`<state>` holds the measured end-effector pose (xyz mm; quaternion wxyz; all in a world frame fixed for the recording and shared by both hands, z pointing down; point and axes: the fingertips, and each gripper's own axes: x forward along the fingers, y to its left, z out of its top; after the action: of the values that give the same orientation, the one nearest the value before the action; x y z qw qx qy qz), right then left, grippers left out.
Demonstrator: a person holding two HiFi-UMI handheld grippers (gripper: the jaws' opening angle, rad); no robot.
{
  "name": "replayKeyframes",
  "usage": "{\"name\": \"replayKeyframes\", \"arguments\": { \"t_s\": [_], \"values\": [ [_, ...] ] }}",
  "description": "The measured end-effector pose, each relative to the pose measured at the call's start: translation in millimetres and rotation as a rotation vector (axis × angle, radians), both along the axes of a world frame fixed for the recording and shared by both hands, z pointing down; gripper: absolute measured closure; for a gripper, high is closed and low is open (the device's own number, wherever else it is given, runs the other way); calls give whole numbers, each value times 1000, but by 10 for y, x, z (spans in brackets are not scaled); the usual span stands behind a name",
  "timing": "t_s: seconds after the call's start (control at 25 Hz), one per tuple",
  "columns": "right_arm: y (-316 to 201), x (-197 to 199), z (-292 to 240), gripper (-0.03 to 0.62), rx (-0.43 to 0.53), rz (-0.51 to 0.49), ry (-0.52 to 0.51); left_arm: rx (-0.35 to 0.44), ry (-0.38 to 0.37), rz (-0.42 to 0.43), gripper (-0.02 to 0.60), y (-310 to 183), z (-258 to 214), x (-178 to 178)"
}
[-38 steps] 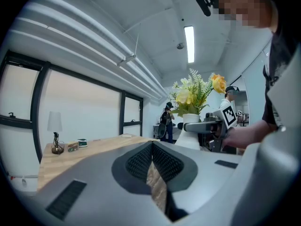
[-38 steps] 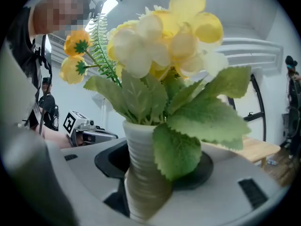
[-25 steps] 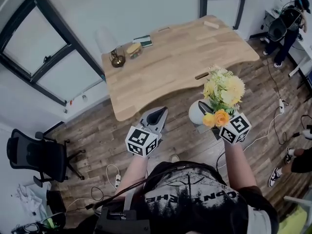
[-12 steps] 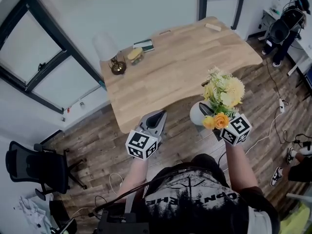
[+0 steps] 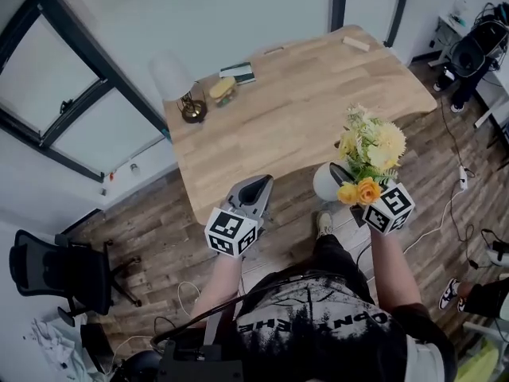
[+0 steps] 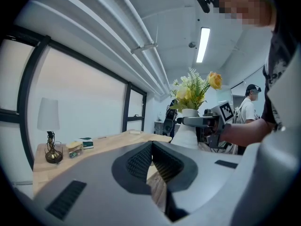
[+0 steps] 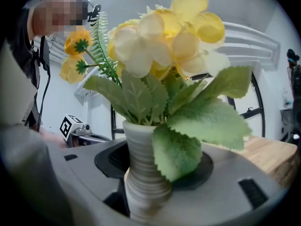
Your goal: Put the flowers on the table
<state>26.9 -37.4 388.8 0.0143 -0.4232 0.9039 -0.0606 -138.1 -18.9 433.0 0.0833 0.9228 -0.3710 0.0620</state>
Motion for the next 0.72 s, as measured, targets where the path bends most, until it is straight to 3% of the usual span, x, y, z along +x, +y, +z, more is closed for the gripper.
{"name": "replayKeyframes", "arguments": {
  "t_s": [0.72],
  "values": [
    [-1829, 395, 47, 352, -28, -158, 21, 9, -4, -120, 568, -1631, 34, 524]
  ]
}}
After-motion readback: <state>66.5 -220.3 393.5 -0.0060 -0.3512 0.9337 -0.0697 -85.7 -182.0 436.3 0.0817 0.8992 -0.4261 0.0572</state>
